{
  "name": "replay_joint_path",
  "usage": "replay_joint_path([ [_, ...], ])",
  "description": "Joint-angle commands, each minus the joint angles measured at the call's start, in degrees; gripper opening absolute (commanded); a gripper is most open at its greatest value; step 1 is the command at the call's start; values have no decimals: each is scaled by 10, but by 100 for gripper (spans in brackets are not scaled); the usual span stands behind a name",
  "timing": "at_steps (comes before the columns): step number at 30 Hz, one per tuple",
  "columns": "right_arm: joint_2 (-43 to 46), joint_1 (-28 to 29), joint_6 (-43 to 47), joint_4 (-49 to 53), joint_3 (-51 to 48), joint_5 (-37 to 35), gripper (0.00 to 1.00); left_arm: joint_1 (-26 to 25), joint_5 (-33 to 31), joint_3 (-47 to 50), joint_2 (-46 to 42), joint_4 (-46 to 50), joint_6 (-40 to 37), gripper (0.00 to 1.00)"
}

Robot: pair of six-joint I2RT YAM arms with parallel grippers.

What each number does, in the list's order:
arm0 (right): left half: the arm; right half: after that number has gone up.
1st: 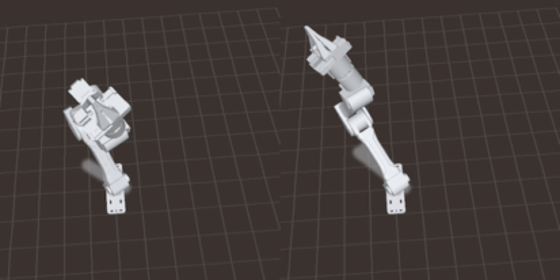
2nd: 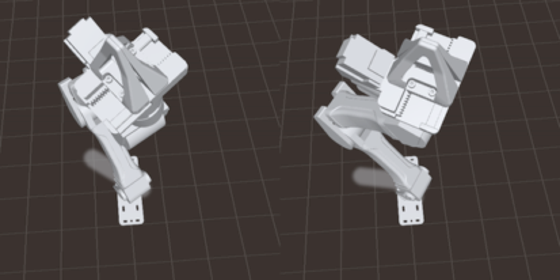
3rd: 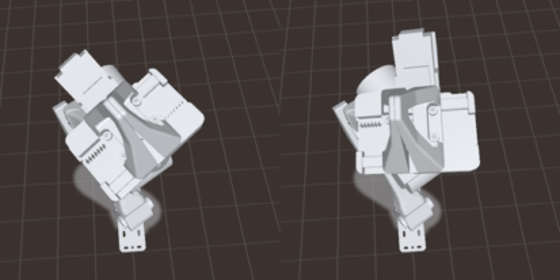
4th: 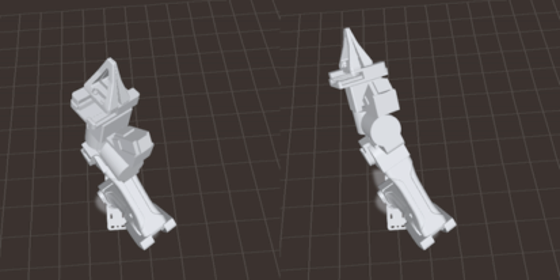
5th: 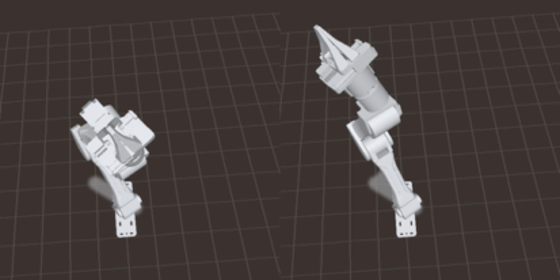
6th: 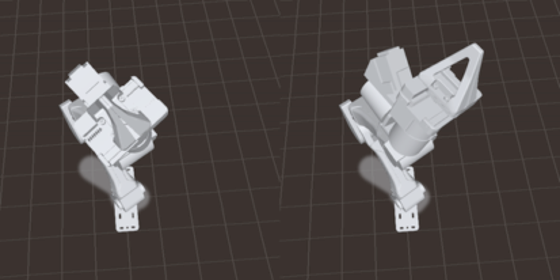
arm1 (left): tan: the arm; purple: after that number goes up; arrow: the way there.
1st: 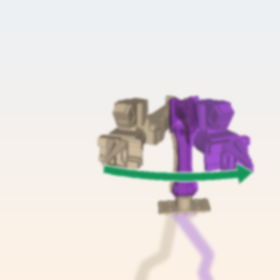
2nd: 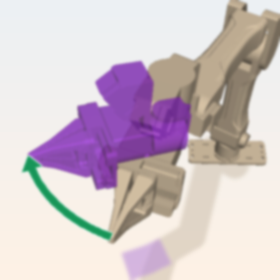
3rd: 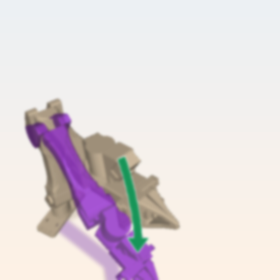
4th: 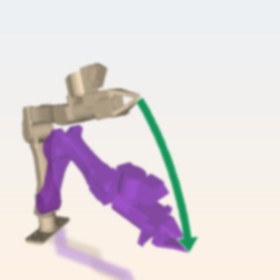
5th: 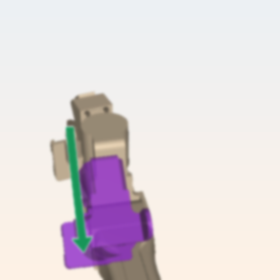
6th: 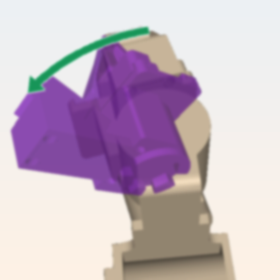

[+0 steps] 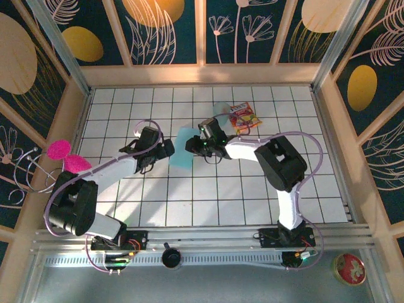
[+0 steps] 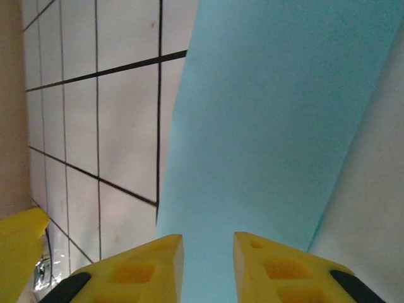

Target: Fold a paper plane with a square sheet of paper (pick it up from the middle)

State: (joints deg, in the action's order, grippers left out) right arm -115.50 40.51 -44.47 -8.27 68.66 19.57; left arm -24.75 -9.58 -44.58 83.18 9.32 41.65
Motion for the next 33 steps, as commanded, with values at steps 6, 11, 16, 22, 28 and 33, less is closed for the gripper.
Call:
replay_joint_path([
  [6, -48, -2, 23, 69, 51, -11, 27, 21, 53, -7, 7, -34, -17, 99],
  [11, -44, -17, 57, 124, 33, -27, 27, 21, 91, -7, 21, -47, -8, 98],
  [16, 11, -44, 134, 140, -45, -26, 27, 21, 173, -6, 23, -63, -6, 93],
  [22, 96, -63, 158, 119, -93, -8, 27, 17, 280, 17, 23, -114, 41, 86],
  [28, 136, -67, 31, 44, -132, -22, 28, -22, 294, 35, 23, -142, 92, 81],
  [33, 124, -69, -11, 16, -148, -4, 27, -58, 295, 29, 46, -134, 110, 70],
])
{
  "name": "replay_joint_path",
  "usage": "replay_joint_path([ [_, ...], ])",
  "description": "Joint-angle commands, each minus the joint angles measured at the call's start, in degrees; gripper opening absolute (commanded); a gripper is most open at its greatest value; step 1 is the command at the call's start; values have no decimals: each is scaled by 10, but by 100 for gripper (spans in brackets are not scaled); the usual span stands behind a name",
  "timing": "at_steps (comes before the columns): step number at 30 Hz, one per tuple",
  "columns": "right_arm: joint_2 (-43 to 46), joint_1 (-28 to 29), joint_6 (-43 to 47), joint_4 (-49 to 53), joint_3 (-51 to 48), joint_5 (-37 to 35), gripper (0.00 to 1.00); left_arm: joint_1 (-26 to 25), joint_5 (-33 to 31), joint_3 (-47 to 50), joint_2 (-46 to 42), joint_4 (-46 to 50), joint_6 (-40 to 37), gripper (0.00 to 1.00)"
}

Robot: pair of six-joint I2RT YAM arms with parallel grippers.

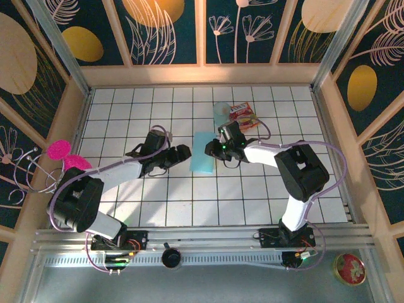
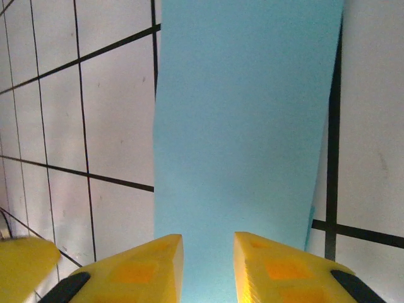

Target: Fold a paper plane with a square sheet of paper (pick it up from the middle)

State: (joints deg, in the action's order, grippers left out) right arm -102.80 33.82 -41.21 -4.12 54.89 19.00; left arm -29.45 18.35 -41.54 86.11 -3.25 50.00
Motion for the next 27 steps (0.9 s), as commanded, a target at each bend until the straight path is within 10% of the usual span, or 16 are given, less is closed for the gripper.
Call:
replay_joint_path([
  [1, -11, -2, -43, -25, -11, 4, 27, -14, 17, -1, 22, -9, 31, 67],
  [27, -56, -21, -5, -4, -35, 16, 24, -24, 63, -43, 117, -9, 27, 40],
])
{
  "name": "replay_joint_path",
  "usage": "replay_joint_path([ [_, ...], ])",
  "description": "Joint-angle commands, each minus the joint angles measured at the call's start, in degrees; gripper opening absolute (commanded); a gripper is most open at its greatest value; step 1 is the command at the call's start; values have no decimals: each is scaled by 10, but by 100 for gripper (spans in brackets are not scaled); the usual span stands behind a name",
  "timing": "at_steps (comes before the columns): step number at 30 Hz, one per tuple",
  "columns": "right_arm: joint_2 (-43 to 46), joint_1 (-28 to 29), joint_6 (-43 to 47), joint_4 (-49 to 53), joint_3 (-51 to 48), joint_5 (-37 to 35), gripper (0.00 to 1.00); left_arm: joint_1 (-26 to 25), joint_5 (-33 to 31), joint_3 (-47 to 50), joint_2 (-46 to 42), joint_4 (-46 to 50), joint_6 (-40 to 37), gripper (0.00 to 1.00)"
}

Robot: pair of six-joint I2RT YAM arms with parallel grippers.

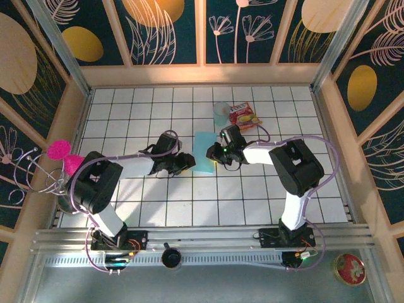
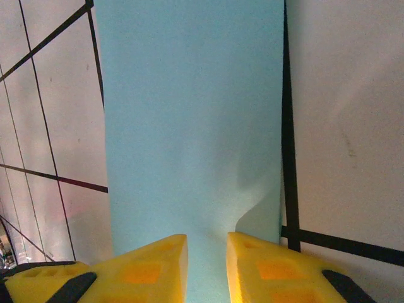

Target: Fold a paper plane with a square sheet of paper (pick it up from the middle)

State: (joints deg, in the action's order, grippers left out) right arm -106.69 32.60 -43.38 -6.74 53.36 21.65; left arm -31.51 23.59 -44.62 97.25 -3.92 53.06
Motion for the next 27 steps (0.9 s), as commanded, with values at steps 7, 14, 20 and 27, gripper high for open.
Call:
replay_joint_path([
  [7, -15, -10, 20, 21, -21, -8, 25, -3, -10, -28, 32, 23, -19, 43],
  [14, -15, -9, 19, 19, -22, -6, 24, -3, 41, -37, 47, -16, -15, 39],
  [20, -14, -9, 19, 19, -21, -6, 24, -2, 45, -63, 57, -7, -31, 36],
  [27, -11, -10, 19, 16, -23, -9, 24, 4, 24, -90, 80, 24, -61, 34],
])
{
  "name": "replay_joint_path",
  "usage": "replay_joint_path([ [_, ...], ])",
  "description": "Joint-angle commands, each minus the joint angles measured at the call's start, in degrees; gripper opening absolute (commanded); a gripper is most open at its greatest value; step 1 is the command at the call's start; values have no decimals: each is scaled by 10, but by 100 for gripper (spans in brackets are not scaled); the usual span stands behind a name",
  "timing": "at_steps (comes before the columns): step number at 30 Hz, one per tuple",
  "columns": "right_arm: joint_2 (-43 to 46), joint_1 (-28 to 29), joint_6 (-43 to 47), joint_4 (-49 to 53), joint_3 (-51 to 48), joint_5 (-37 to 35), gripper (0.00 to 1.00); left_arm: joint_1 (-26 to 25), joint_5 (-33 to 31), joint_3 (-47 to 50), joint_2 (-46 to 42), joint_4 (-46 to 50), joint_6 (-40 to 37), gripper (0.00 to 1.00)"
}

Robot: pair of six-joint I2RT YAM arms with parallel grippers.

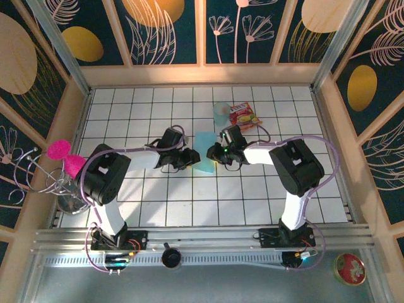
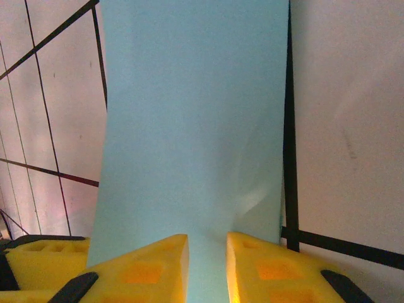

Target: Fold a paper plane with a square sheet of paper (pick it up from the middle)

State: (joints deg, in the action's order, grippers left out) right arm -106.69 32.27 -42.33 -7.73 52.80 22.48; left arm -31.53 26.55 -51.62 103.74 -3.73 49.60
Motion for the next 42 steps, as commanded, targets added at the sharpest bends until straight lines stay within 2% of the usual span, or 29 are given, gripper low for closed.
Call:
replay_joint_path([
  [1, -11, -6, 8, 25, -18, -17, 24, 5, -8, -26, 18, 29, -30, 34],
  [8, -9, -6, 8, 23, -19, -17, 24, 16, -11, -38, 35, 38, -43, 32],
  [26, -5, -6, 14, 3, -26, -17, 25, 32, 21, -69, 65, 49, -64, 14],
  [32, 11, -6, 33, -8, -31, -20, 31, 38, 26, -72, 71, 52, -68, 10],
  [35, 22, -6, 44, -9, -31, -27, 34, 38, 36, -70, 71, 43, -63, 3],
  [42, 81, -6, 94, -30, -45, -70, 52, 39, 29, -60, 50, 29, -44, 0],
])
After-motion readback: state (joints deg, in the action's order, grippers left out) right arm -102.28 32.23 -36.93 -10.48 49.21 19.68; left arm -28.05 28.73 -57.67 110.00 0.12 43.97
